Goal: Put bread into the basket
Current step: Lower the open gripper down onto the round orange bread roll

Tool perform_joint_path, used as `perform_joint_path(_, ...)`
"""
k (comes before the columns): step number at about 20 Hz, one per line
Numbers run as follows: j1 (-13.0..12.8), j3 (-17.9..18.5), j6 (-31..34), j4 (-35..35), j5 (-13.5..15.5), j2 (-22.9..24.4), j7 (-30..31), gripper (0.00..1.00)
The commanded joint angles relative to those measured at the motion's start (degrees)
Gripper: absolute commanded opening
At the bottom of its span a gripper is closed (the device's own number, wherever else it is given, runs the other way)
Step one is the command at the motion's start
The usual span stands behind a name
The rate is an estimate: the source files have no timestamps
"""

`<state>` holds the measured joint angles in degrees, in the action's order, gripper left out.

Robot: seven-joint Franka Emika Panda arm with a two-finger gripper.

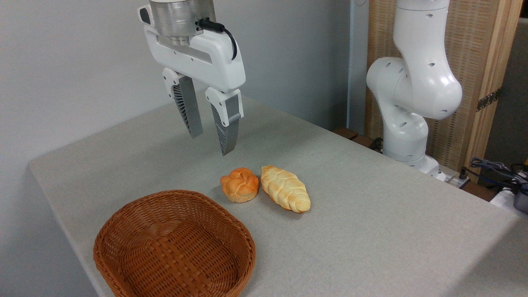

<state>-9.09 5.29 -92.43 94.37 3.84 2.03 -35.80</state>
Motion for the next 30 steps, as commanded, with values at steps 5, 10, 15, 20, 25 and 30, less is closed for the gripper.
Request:
perform_joint_path(5, -0.32, -0.02, 2.16, -0.59, -0.5, 0.96, -1.03, 1.0)
perform_joint_path(10, -0.32, 0.07, 2.16, -0.59, -0.5, 0.96, -0.77, 1.0)
perform_joint_path(15, -0.32, 0.24, 1.38, 1.42, -0.5, 2.44, -0.85, 1.0)
perform_joint_path(20, -4.17, 0.33, -9.49, 16.87, 0.29, 11.58, -0.76, 1.0)
perform_joint_path(25, -8.93, 0.16, -18.3, 26.55, 0.21, 11.85, -0.94, 1.0)
perform_joint_path(30, -9.28, -2.83, -20.07, 30.7, -0.5, 10.28, -0.94, 1.0)
